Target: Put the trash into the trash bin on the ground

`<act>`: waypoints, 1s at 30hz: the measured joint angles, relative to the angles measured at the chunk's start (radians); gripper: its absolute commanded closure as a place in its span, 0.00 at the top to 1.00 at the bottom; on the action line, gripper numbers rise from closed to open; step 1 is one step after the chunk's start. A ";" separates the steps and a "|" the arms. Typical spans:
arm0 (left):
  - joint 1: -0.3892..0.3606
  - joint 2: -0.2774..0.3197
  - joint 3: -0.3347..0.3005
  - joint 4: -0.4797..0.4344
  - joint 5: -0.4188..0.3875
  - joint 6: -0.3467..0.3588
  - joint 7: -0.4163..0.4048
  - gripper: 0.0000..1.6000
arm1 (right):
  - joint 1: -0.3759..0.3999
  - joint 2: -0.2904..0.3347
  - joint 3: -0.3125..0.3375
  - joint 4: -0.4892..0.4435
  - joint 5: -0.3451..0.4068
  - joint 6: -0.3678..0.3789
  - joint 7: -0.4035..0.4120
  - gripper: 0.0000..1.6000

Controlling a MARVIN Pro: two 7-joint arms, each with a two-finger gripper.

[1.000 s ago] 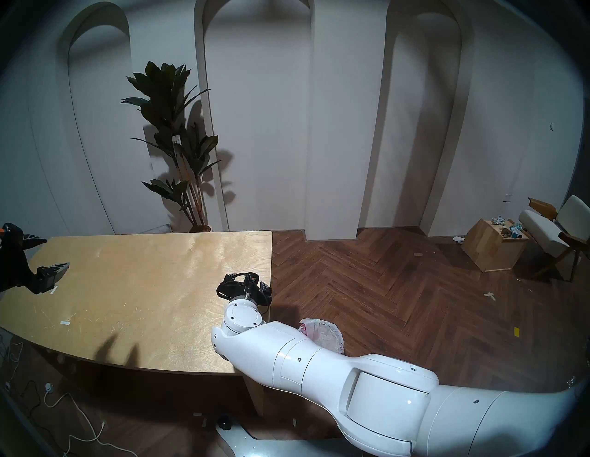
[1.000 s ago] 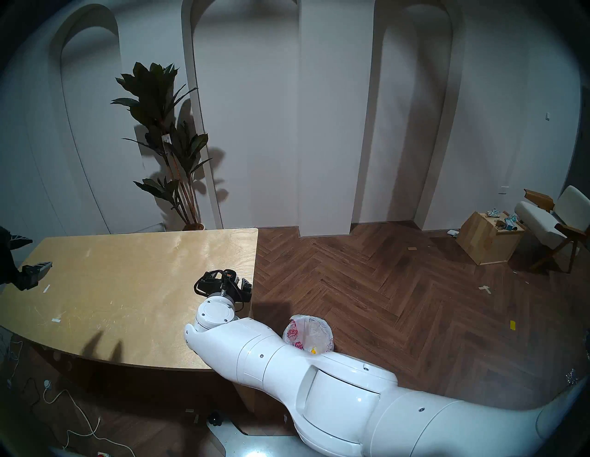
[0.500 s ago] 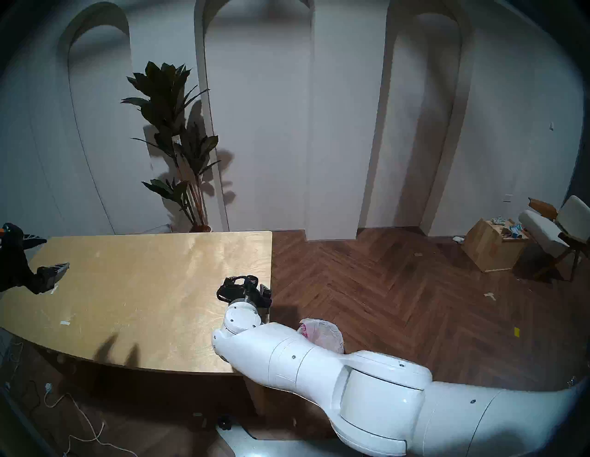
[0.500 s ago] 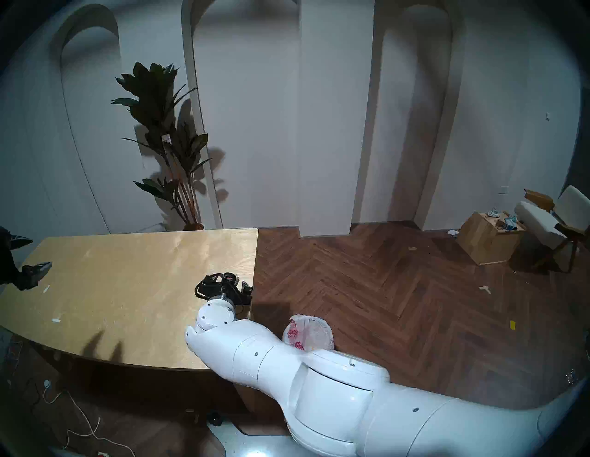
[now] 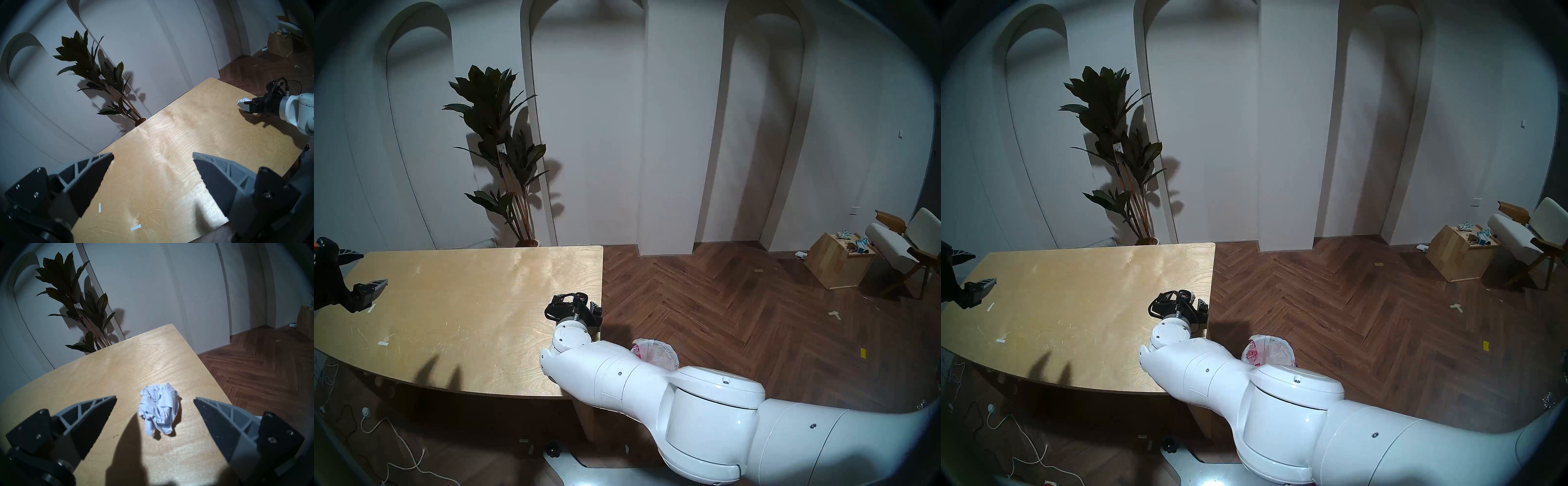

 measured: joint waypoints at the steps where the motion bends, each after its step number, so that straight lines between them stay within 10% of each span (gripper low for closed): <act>1: 0.000 0.000 0.000 0.000 0.000 0.000 0.000 1.00 | 0.003 -0.002 -0.003 0.007 0.005 -0.003 0.003 1.00; 30: -0.001 0.000 0.000 0.000 0.000 0.000 -0.001 1.00 | 0.039 -0.022 -0.151 0.073 0.163 -0.029 0.059 0.93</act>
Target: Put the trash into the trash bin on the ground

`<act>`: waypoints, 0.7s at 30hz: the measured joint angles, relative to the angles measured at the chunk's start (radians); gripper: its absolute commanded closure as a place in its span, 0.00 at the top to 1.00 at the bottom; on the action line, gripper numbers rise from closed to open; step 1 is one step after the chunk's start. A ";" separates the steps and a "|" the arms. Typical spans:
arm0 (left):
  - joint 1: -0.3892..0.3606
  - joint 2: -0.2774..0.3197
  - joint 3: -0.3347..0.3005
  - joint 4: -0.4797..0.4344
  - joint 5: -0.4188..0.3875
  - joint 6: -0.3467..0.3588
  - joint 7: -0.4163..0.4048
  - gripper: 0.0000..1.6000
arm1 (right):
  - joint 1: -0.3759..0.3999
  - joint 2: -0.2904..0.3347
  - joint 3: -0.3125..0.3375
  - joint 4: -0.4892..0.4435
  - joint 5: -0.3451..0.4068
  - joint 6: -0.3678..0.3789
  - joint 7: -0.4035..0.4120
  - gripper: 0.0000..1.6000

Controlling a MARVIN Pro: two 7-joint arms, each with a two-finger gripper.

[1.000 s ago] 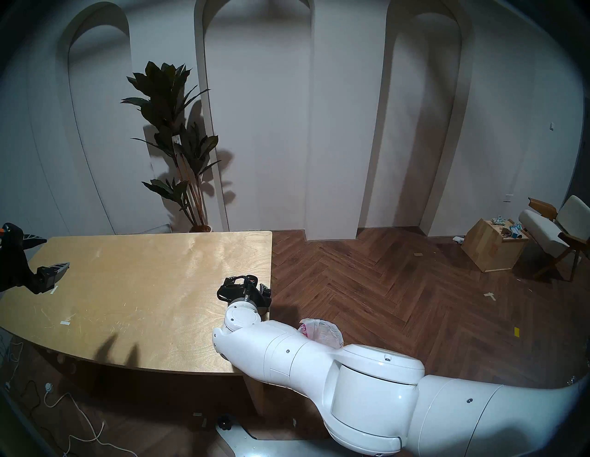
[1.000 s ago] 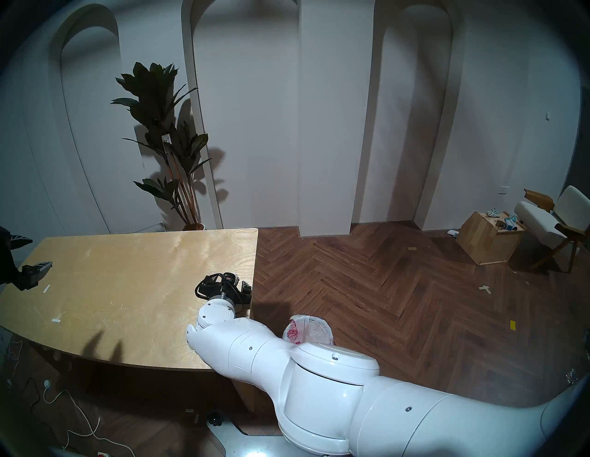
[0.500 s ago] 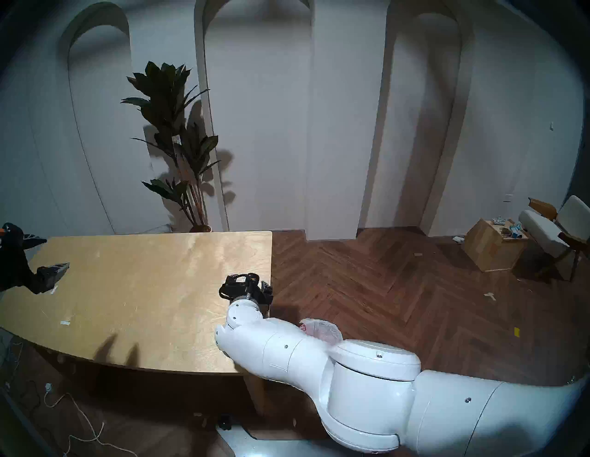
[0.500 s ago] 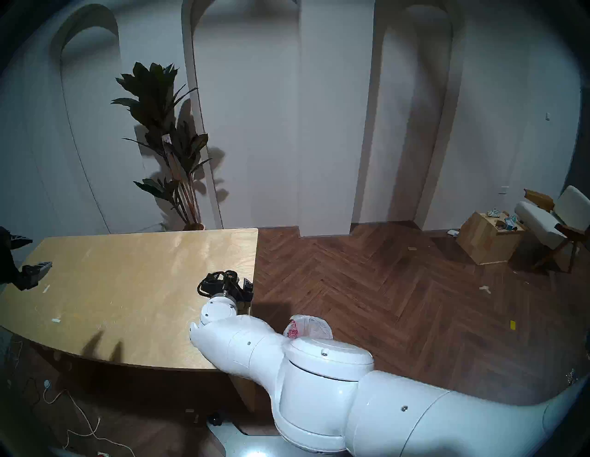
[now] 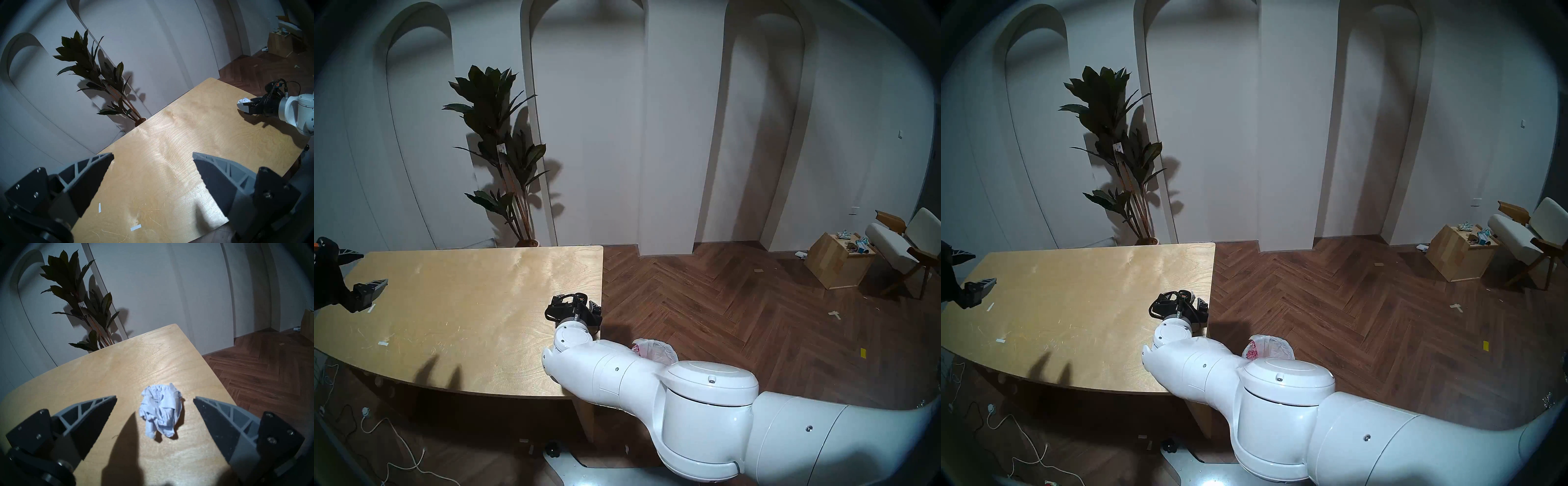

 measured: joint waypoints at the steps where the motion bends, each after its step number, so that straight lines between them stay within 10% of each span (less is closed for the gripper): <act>1: 0.000 0.000 0.000 0.000 0.000 0.000 0.000 1.00 | 0.001 -0.001 -0.005 0.003 0.005 -0.001 0.002 0.52; 5: 0.000 0.000 0.000 0.000 0.000 0.000 0.000 1.00 | 0.005 -0.002 -0.020 0.019 0.026 -0.003 0.009 0.00; 21: 0.000 0.000 0.000 0.000 0.000 0.000 0.000 1.00 | 0.016 -0.006 -0.041 0.079 0.074 -0.124 0.032 0.00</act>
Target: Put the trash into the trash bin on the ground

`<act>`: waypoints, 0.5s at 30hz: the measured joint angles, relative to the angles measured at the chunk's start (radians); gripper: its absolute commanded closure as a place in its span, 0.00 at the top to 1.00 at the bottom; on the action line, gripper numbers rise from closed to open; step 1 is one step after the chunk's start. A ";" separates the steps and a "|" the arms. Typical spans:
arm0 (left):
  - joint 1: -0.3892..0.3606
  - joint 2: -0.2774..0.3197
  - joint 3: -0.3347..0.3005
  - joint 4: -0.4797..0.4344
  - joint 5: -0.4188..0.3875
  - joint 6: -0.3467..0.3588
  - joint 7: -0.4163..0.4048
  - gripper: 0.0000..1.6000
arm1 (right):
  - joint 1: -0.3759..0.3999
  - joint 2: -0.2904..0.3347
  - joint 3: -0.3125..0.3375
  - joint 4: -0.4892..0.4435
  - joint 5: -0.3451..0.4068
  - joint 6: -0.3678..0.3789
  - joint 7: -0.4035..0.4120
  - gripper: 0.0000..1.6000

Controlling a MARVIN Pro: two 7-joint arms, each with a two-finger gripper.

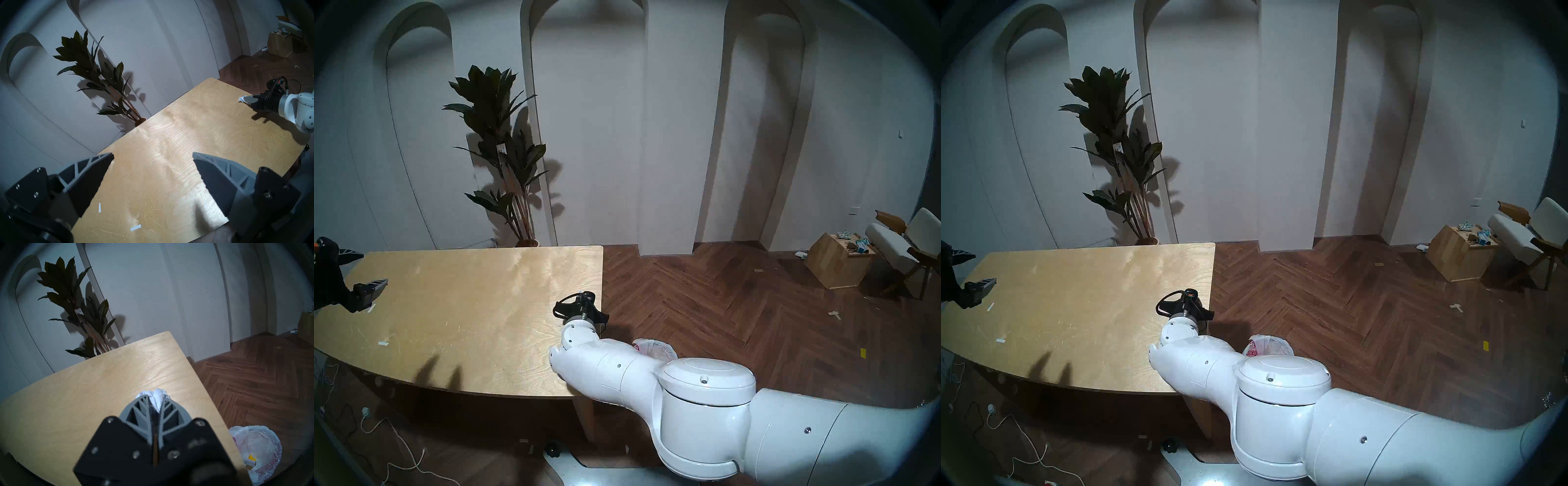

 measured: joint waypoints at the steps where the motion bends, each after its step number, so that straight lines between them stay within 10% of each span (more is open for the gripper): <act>1: 0.000 0.000 0.000 0.000 0.000 0.000 0.000 1.00 | 0.002 0.002 0.004 -0.002 0.000 -0.018 -0.001 0.00; 15: -0.001 0.000 0.000 0.000 0.000 0.000 0.000 1.00 | 0.040 0.089 0.031 -0.043 -0.028 -0.223 -0.078 0.00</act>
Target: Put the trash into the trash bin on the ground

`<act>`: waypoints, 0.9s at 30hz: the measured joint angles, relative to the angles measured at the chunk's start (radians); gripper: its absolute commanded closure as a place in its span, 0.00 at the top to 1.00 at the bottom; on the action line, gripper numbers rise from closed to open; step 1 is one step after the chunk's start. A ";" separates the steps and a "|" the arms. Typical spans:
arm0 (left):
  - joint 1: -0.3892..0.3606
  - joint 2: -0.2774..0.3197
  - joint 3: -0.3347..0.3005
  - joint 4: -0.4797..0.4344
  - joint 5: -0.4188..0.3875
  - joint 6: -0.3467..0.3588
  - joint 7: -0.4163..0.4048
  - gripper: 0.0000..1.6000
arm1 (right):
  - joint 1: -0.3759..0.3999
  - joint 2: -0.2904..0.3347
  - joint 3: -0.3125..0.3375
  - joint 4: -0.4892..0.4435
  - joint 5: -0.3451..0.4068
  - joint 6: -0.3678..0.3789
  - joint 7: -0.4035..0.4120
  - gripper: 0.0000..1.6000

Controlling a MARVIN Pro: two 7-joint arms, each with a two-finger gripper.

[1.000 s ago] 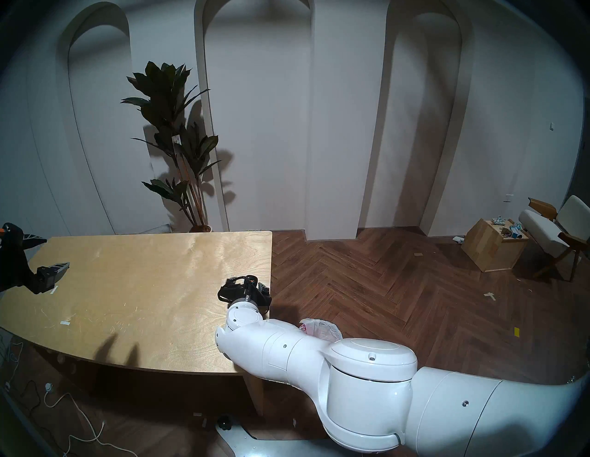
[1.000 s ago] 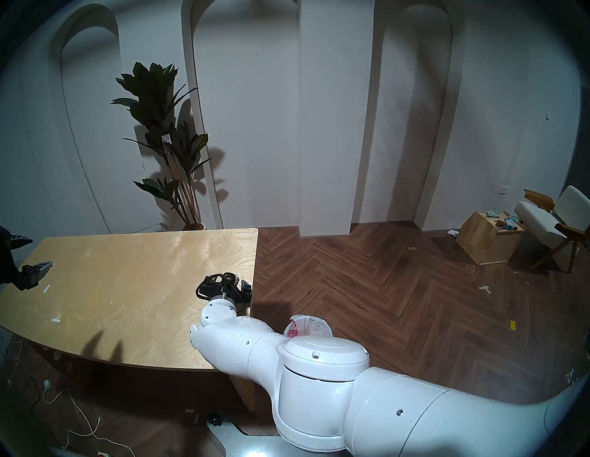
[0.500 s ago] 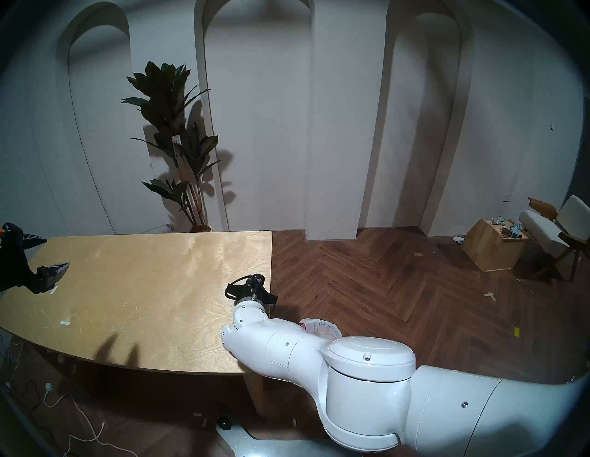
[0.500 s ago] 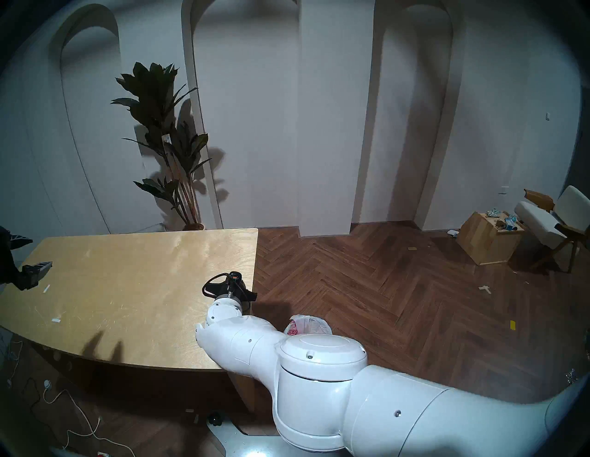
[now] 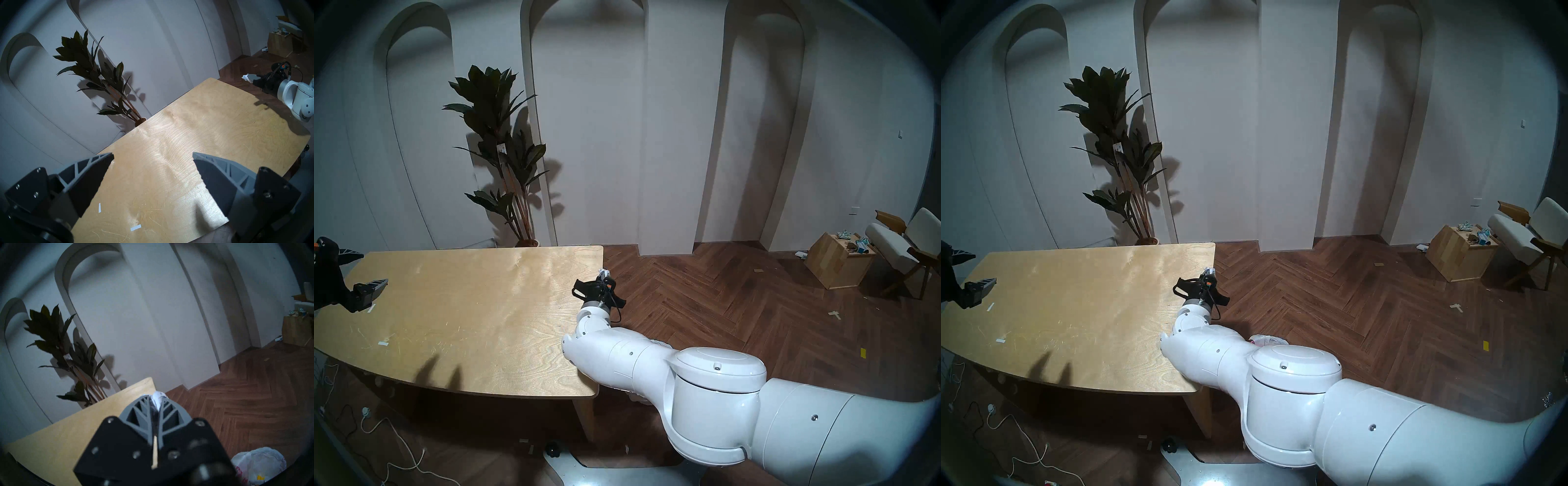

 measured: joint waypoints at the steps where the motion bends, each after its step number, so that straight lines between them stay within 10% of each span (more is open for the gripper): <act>1: 0.000 0.000 0.000 0.000 0.000 0.000 0.000 1.00 | 0.000 0.012 0.001 0.000 -0.002 -0.008 -0.004 0.00; 27: 0.000 0.000 0.000 0.000 0.000 0.001 -0.001 1.00 | -0.010 0.253 0.017 -0.083 0.038 0.106 0.131 0.00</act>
